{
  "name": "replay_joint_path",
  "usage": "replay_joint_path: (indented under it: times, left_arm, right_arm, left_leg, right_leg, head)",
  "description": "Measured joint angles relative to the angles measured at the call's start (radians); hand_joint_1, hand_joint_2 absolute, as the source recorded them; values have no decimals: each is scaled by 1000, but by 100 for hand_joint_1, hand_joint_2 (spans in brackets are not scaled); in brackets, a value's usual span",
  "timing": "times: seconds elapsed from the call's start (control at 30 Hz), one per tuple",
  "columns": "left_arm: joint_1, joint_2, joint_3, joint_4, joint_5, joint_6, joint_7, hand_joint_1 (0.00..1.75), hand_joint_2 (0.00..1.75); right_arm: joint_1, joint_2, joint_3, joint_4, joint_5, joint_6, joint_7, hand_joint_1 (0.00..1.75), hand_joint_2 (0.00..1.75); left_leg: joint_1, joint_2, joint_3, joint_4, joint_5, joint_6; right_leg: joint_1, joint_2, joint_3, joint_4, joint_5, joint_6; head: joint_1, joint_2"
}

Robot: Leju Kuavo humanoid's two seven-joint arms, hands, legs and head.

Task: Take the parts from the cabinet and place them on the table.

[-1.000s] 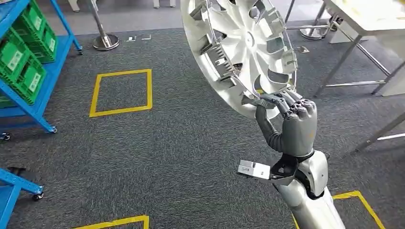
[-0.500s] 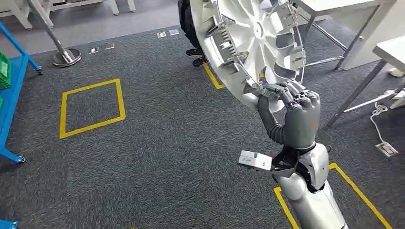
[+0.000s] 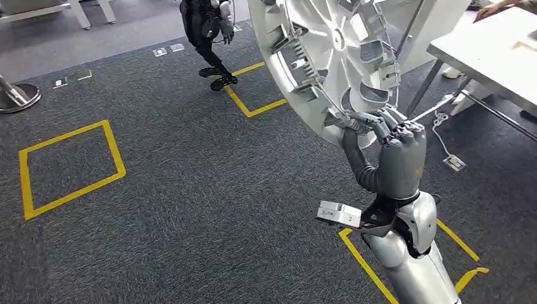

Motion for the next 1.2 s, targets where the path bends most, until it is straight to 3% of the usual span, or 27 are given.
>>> replay_joint_path:
  times: [0.03, 0.1, 0.13, 0.17, 0.3, 0.33, 0.37, 0.4, 0.47, 0.5, 0.53, 0.57, 0.6, 0.63, 0.67, 0.8, 0.83, 0.87, 0.9, 0.97, 1.0, 1.03, 1.07, 1.1, 1.13, 1.17, 1.2]
  left_arm:
    - [0, 0, 0, 0, 0, 0, 1, 0, 175]
    - [-3, -1, 0, 0, -2, 0, 1, 0, 175]
    - [-4, -2, 0, 0, -2, -1, 1, 0, 175]
    - [-5, -2, 0, 0, -2, -5, 1, 0, 175]
    - [-14, -4, 0, -1, -2, -9, 4, 0, 175]
    - [-18, -3, 0, -2, -4, -9, 15, 0, 175]
    - [-19, -3, 0, -2, -8, -9, 15, 0, 175]
    - [-19, -3, 0, -2, -11, -9, 11, 0, 175]
    - [-13, -1, 0, -1, -13, -8, 4, 0, 175]
    - [-9, 0, 0, -1, -15, -8, 4, 0, 175]
    - [-5, 1, 0, 0, -16, -8, 5, 0, 175]
    - [-2, 2, 0, 0, -16, -8, 7, 0, 175]
    - [-2, 4, 0, 0, -16, -8, 7, 0, 175]
    - [-2, 5, 0, 0, -16, -8, 7, 0, 175]
    - [-1, 5, 0, 1, -16, -7, 7, 0, 175]
    - [-4, 4, 2, 1, -10, -7, -11, 0, 175]
    - [-5, 3, 2, 1, -8, -8, -4, 0, 175]
    - [-6, 3, 2, 0, -5, -10, -2, 0, 175]
    - [-5, 2, 2, 0, -1, -14, -2, 0, 175]
    - [-3, 1, 3, 0, 1, -18, -2, 0, 175]
    - [-3, 1, 4, 0, 2, -18, -1, 0, 175]
    - [-4, 1, 4, 0, 2, -18, -2, 0, 175]
    - [-5, 1, 4, 0, 2, -18, -2, 0, 175]
    - [-7, 0, 4, 0, 2, -19, -2, 0, 175]
    - [-8, 0, 4, 0, 2, -20, -2, 0, 175]
    - [-8, -1, 4, 0, 1, -21, -2, 0, 175]
    - [-8, -1, 4, 0, -1, -21, -2, 0, 175]
  right_arm:
    - [2, 0, 0, 0, 0, 0, 1, 175, 175]
    - [3, 0, 0, 0, 0, -2, 2, 175, 175]
    - [3, 0, 0, -1, 0, -3, 2, 175, 175]
    - [4, 0, 0, -1, 0, -5, 2, 175, 175]
    - [12, -1, -5, -10, 0, -9, 2, 175, 175]
    - [17, 0, -6, -14, 3, -8, 4, 175, 175]
    - [15, -1, -8, -16, 5, -6, 5, 175, 175]
    - [15, 0, -8, -16, 6, -6, 5, 175, 175]
    - [20, 0, -9, -16, 11, -6, 5, 175, 175]
    - [24, 0, -10, -16, 12, -6, 6, 175, 175]
    - [30, 0, -11, -16, 15, -7, 7, 175, 175]
    - [34, 0, -13, -16, 20, -7, 9, 175, 175]
    - [37, 0, -15, -16, 24, -8, 11, 175, 175]
    - [40, 0, -16, -17, 30, -9, 15, 175, 175]
    - [43, 0, -18, -18, 35, -11, 20, 175, 175]
    - [52, 0, -28, -18, 51, -21, 24, 175, 175]
    - [53, 0, -32, -18, 51, -22, 24, 175, 175]
    - [50, 0, -35, -18, 51, -23, 24, 175, 175]
    - [47, 0, -35, -18, 53, -23, 23, 175, 175]
    - [47, 0, -35, -16, 58, -23, 21, 175, 175]
    - [46, 0, -35, -13, 62, -23, 20, 175, 175]
    - [46, 0, -35, -10, 64, -23, 20, 175, 175]
    - [45, 0, -35, -8, 66, -23, 21, 175, 175]
    - [44, 0, -35, -7, 68, -23, 21, 175, 175]
    - [42, 0, -35, -7, 70, -24, 23, 175, 175]
    - [39, 0, -35, -7, 72, -25, 24, 175, 175]
    - [38, 0, -35, -7, 74, -26, 24, 175, 175]
  left_leg:
    - [-1, 13, 1, 1, -2, 0]
    - [-2, 37, 8, 2, -8, -2]
    - [-4, 48, 14, 3, -12, -5]
    - [-12, 58, 15, 4, -16, -11]
    - [-13, 105, 30, -4, -22, -31]
    - [-7, 62, 27, 6, -32, -40]
    - [-6, 2, 11, 45, -59, -42]
    - [-4, -26, -22, 118, -97, -44]
    - [-3, -38, -100, 274, -159, -47]
    - [-3, -38, -124, 313, -161, -48]
    - [-3, -39, -121, 296, -133, -48]
    - [-1, -41, -100, 238, -90, -48]
    - [2, -52, -61, 146, -37, -48]
    - [7, -80, -21, 55, 7, -49]
    - [12, -137, -5, 18, -10, -51]
    - [2, -92, -1, 12, 1, -23]
    - [8, -77, 0, 4, 8, -12]
    - [6, -65, 1, 1, 8, -6]
    - [4, -53, 0, 1, 8, -3]
    - [0, -23, -2, 2, 6, 1]
    - [0, -7, -2, 3, 5, 2]
    - [0, 7, -1, 3, 3, 2]
    - [0, 20, 0, 3, 2, 2]
    - [0, 32, 2, 4, 0, 0]
    - [-1, 44, 5, 4, -2, -2]
    - [-3, 53, 9, 5, -5, -6]
    - [-9, 63, 9, 5, -8, -12]
  right_leg:
    - [0, -2, 16, -31, 25, -2]
    - [3, -19, 107, -194, 103, -10]
    - [11, -71, 166, -295, 136, -20]
    - [24, -115, 177, -318, 119, -33]
    - [24, -56, 169, -328, 130, -48]
    - [11, -44, 176, -336, 136, -53]
    - [8, -31, 176, -337, 137, -57]
    - [6, -19, 176, -337, 137, -60]
    - [6, 11, 176, -336, 137, -62]
    - [6, 28, 176, -335, 137, -62]
    - [6, 47, 177, -334, 137, -61]
    - [4, 64, 177, -333, 136, -60]
    - [2, 81, 178, -329, 135, -56]
    - [-1, 94, 177, -324, 132, -52]
    - [1, 105, 172, -320, 131, -44]
    - [-6, 150, 159, -327, 145, -14]
    - [-7, 123, 155, -320, 139, -13]
    - [2, 53, 143, -290, 118, -10]
    - [3, 18, 112, -224, 78, -6]
    - [2, 1, 33, -56, 5, -2]
    - [1, 0, 8, -1, -8, -2]
    - [1, -1, 10, -5, 6, -2]
    - [2, -4, 37, -56, 38, -4]
    - [3, -11, 89, -148, 81, -7]
    - [6, -38, 150, -255, 121, -13]
    - [15, -96, 183, -327, 119, -22]
    - [20, -89, 183, -328, 123, -29]
  head:
    - [0, 0]
    - [0, 0]
    - [0, 0]
    - [-1, 0]
    - [-2, 0]
    - [-2, 0]
    - [-3, 0]
    - [-7, 0]
    - [-8, 0]
    - [-7, 0]
    - [-8, 0]
    - [-8, 0]
    - [-8, 0]
    - [-8, 0]
    - [-8, 0]
    - [-9, 0]
    - [-8, 0]
    - [-2, 0]
    - [0, 0]
    - [0, 0]
    - [0, 0]
    - [0, 0]
    - [0, 0]
    - [0, 0]
    - [1, 0]
    - [0, 0]
    - [-2, 0]
